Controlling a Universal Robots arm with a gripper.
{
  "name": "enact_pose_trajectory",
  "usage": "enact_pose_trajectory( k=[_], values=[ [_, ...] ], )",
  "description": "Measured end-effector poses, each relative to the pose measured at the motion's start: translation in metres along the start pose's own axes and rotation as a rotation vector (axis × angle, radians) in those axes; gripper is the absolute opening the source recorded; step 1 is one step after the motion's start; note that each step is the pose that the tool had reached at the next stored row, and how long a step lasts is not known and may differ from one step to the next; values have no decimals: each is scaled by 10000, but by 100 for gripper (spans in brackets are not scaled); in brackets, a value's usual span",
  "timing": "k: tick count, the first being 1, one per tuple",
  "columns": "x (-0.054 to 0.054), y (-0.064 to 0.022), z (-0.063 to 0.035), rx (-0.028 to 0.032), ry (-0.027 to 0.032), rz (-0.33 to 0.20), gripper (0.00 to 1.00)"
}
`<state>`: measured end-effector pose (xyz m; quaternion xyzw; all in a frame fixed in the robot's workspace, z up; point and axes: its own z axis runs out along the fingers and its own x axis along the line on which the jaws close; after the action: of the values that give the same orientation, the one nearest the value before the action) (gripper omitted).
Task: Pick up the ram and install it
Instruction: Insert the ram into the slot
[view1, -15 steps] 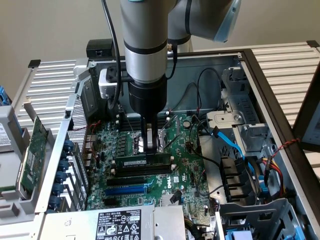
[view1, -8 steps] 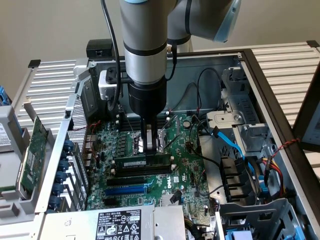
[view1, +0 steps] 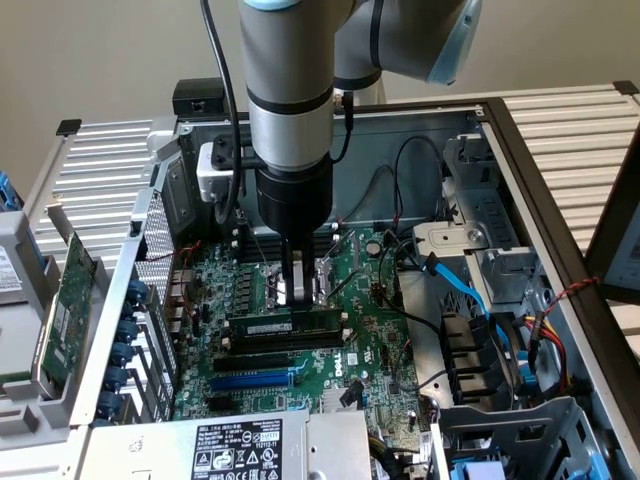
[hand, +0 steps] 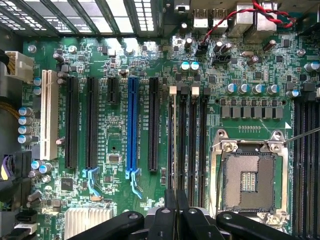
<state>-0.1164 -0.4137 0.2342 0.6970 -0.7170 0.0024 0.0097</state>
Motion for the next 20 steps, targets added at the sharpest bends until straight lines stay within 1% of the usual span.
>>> enact_pose_trajectory(
  k=[5,13,20],
  values=[
    [0,1,5,19,-2,8,12],
    [8,2,8,21,-2,32,12],
    [27,2,20,35,-7,46,12]
  ],
)
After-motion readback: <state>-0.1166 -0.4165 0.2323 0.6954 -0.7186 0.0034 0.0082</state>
